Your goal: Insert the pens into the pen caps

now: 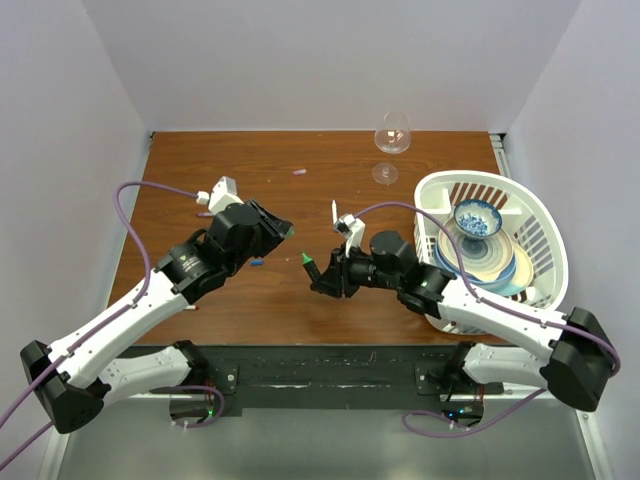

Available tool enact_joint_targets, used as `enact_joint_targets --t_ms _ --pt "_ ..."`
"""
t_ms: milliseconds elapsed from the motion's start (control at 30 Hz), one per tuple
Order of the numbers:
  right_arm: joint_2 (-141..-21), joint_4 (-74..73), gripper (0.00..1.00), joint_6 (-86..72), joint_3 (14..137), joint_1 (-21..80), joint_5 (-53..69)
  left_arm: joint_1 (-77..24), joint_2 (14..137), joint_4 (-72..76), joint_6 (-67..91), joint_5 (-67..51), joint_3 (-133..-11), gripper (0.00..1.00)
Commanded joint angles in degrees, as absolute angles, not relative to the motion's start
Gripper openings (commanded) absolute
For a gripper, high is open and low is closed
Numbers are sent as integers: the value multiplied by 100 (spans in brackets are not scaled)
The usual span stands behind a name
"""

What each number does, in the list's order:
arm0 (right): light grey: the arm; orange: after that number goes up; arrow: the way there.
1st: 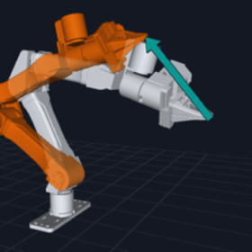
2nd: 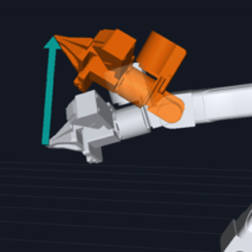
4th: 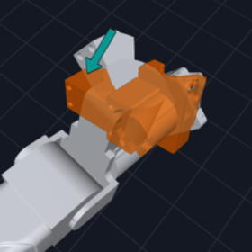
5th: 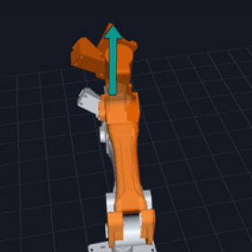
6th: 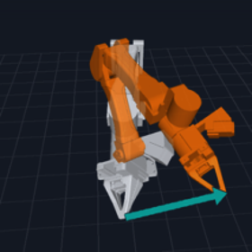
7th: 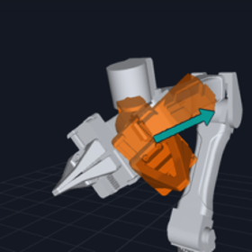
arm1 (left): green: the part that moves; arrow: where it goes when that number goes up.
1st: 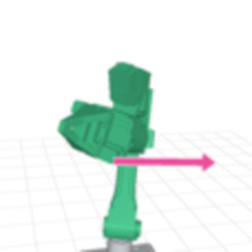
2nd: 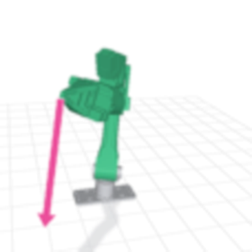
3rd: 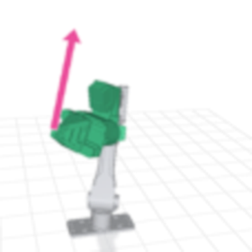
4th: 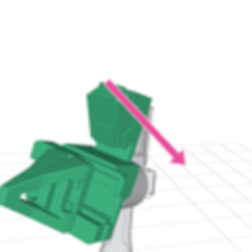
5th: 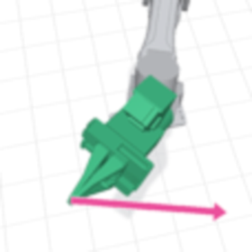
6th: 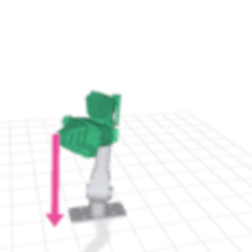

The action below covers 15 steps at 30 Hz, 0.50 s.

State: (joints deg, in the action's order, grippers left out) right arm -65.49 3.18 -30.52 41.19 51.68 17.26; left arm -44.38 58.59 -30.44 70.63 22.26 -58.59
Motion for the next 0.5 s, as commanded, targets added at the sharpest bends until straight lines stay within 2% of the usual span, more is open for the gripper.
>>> enact_joint_targets --t_ms 0,467 --pt "-6609 782 0 -3111 4500 5273 1829 -4421 5836 -2874 6803 2083 -5880 0" --pt "-6697 624 0 -2997 4701 5300 1521 -4430 5968 -2909 6811 1583 -5678 0"
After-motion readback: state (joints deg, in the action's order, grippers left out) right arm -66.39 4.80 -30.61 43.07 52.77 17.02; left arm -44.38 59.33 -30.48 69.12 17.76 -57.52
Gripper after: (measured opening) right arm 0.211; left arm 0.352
